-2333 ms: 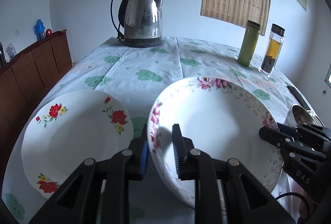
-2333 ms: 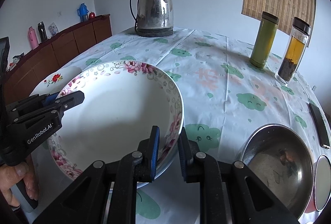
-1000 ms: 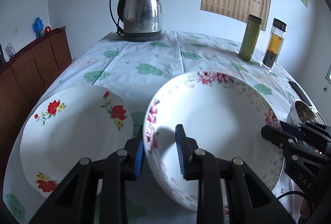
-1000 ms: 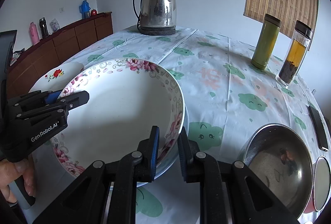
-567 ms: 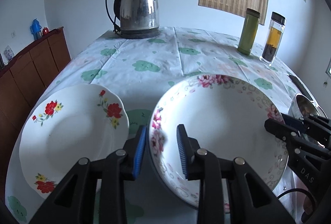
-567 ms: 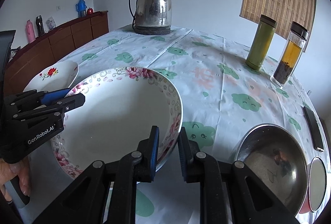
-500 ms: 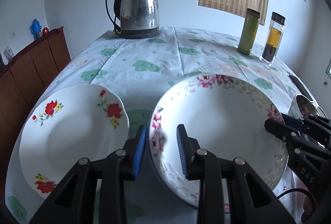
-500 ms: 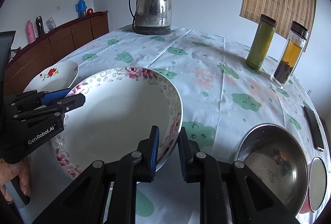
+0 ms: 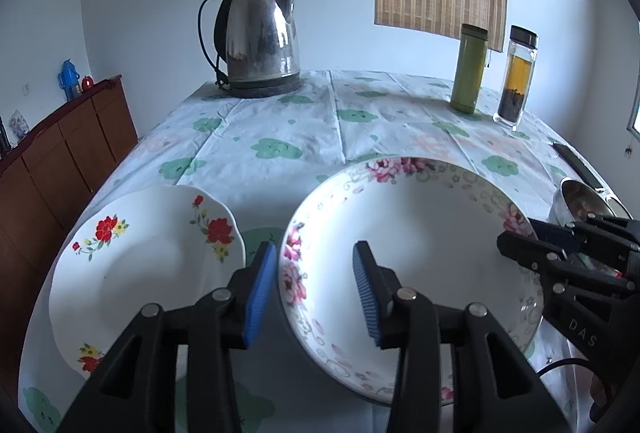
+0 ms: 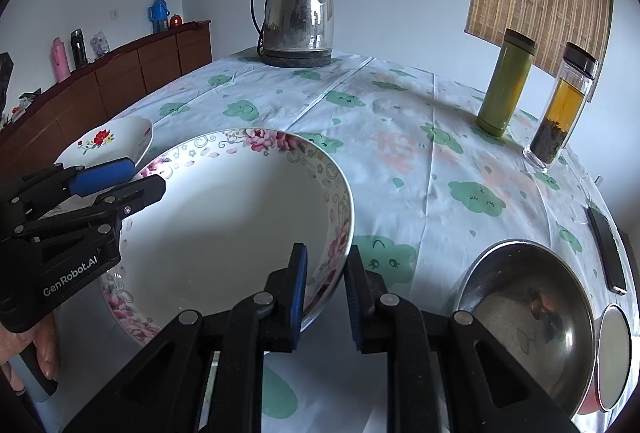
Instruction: Organize plates and bowls
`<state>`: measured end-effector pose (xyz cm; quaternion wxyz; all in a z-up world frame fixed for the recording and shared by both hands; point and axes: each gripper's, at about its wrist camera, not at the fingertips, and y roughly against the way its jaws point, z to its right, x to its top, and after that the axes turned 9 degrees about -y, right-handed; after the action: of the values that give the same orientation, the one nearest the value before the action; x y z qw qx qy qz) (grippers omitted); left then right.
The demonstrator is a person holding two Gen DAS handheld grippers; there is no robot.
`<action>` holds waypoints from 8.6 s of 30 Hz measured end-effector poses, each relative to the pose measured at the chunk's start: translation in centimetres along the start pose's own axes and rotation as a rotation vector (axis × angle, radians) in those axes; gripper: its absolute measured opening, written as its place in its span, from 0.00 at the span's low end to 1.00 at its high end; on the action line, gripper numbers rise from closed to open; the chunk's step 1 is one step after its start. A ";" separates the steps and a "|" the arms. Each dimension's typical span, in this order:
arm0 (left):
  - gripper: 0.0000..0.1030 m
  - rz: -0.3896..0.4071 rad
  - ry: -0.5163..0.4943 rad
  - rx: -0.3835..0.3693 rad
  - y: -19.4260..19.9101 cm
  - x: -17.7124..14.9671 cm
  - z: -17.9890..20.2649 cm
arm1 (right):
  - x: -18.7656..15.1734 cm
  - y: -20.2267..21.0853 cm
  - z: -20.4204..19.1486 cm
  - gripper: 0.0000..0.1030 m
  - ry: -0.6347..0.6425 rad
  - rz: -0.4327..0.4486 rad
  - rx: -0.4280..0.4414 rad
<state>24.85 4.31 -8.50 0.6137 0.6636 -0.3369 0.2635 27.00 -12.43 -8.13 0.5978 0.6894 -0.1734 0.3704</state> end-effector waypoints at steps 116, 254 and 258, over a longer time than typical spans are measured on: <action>0.38 -0.149 0.377 0.147 -0.4 -5.6 -19.2 | 4.5 -6.5 -19.8 0.30 0.240 -0.116 0.155; 0.37 0.040 0.110 -0.047 -0.5 2.0 -1.6 | 0.8 2.1 0.7 0.23 -0.178 0.035 0.109; 0.37 0.037 0.109 -0.047 -0.6 2.0 -1.6 | 0.8 2.0 0.6 0.23 -0.175 0.037 0.103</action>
<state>26.70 5.65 -7.18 0.6416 0.6275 -0.3211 0.3025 26.38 -13.28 -6.14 0.5373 0.7456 -0.2181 0.3282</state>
